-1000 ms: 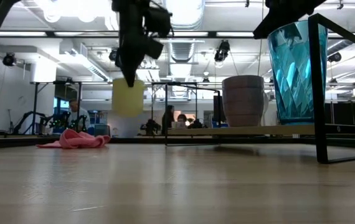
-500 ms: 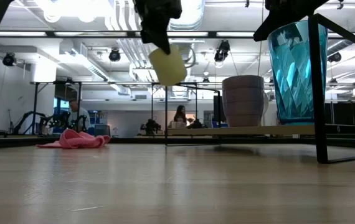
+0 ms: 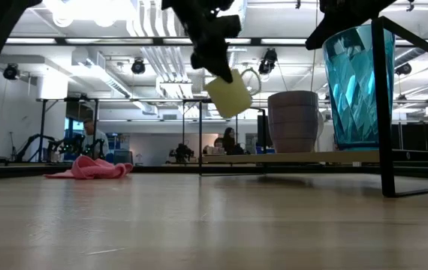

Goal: Stack small to large cups/mugs on shelf
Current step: Put the yellow mug on the shelf

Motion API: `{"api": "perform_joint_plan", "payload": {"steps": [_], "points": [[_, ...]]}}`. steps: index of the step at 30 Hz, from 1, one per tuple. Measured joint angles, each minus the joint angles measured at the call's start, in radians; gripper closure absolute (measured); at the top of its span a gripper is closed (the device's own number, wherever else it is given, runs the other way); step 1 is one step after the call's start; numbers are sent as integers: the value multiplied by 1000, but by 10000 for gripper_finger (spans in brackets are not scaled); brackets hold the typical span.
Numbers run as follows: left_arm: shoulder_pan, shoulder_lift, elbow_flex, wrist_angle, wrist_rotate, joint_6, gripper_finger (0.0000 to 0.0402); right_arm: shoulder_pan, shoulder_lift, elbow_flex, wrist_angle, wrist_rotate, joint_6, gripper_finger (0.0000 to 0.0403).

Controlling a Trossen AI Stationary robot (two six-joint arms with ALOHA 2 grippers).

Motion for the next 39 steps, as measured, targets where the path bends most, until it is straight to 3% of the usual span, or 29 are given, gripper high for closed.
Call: {"api": "perform_joint_plan", "payload": {"steps": [17, 39], "points": [[-5, 160, 0, 67, 9, -70, 402, 0, 0, -2, 0, 0, 26, 344], [-5, 183, 0, 117, 9, -219, 402, 0, 0, -2, -1, 0, 25, 344]]}}
